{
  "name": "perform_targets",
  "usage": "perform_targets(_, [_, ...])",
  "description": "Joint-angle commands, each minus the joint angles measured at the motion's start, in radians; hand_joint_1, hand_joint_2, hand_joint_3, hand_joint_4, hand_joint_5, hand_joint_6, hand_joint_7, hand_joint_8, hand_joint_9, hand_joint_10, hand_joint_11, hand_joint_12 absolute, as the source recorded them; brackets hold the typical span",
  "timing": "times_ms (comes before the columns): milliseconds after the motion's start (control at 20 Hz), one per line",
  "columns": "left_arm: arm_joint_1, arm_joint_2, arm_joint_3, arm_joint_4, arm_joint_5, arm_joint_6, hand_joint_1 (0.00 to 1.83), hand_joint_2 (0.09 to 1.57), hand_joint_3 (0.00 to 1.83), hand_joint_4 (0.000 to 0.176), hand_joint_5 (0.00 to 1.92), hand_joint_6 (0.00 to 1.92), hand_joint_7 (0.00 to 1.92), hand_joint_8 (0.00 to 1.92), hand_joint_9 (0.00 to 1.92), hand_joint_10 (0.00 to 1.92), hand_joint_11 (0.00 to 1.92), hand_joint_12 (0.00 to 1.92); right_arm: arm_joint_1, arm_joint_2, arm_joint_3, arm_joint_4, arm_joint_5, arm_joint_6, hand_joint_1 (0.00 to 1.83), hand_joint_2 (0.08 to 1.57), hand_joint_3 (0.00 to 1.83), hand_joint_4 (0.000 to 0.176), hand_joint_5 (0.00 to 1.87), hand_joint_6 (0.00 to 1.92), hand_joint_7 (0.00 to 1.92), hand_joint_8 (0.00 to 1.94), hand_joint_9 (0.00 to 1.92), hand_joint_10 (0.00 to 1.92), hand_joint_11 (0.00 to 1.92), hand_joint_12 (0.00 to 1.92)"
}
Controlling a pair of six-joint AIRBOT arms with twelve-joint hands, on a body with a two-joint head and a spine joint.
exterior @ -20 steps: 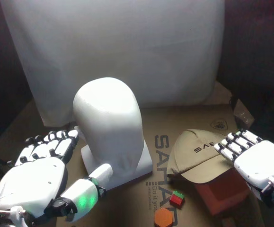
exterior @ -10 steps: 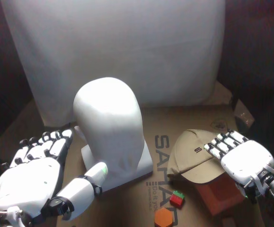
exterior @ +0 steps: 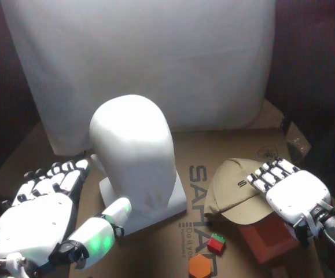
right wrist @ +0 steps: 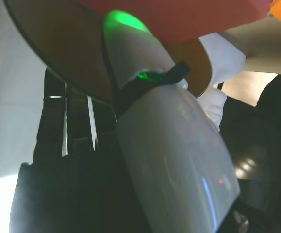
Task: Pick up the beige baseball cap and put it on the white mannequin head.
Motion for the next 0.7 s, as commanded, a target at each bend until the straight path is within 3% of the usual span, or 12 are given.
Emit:
perform_targets(0, [0.001, -0.002, 0.004, 0.072, -0.092, -0.009, 0.00, 1.19, 0.00, 0.000, 0.13, 0.00, 0.12, 0.00, 0.11, 0.00, 0.00, 0.49, 0.005, 0.004, 0.007, -0.012, 0.114, -0.003, 1.32, 1.22, 0.01, 0.000, 0.21, 0.00, 0.23, 0.00, 0.17, 0.00, 0.00, 0.58])
perform_targets(350, [-0.006, 0.003, 0.013, 0.079, -0.064, -0.026, 0.00, 1.19, 0.00, 0.000, 0.14, 0.00, 0.12, 0.00, 0.12, 0.00, 0.00, 0.57, 0.011, 0.002, 0.021, -0.012, 0.127, -0.001, 1.30, 1.22, 0.00, 0.000, 0.24, 0.00, 0.27, 0.00, 0.20, 0.01, 0.00, 0.69])
perform_targets(500, [-0.005, 0.003, 0.013, 0.072, -0.069, -0.060, 0.00, 1.20, 0.00, 0.000, 0.14, 0.00, 0.12, 0.00, 0.12, 0.00, 0.00, 0.50, 0.017, -0.001, 0.033, -0.011, 0.132, 0.010, 1.29, 1.23, 0.00, 0.000, 0.39, 0.04, 0.49, 0.04, 0.43, 0.06, 0.00, 1.11])
perform_targets(550, [-0.003, 0.003, 0.013, 0.073, -0.072, -0.061, 0.00, 1.20, 0.00, 0.000, 0.14, 0.00, 0.12, 0.00, 0.11, 0.00, 0.00, 0.50, 0.019, -0.002, 0.038, -0.010, 0.134, 0.014, 1.30, 1.23, 0.00, 0.000, 0.47, 0.04, 0.58, 0.04, 0.54, 0.09, 0.05, 1.24])
perform_targets(600, [-0.001, 0.003, 0.013, 0.072, -0.072, -0.061, 0.00, 1.20, 0.00, 0.000, 0.14, 0.00, 0.12, 0.00, 0.11, 0.00, 0.00, 0.50, 0.022, -0.003, 0.041, -0.010, 0.134, 0.015, 1.30, 1.23, 0.00, 0.000, 0.58, 0.05, 0.72, 0.05, 0.70, 0.17, 0.23, 1.33])
perform_targets(650, [-0.001, 0.003, 0.012, 0.072, -0.072, -0.061, 0.00, 1.20, 0.00, 0.000, 0.13, 0.00, 0.12, 0.00, 0.11, 0.00, 0.00, 0.50, 0.025, -0.005, 0.046, -0.008, 0.136, 0.016, 1.60, 1.19, 0.00, 0.000, 0.79, 0.09, 0.70, 1.18, 0.72, 1.32, 0.63, 1.81])
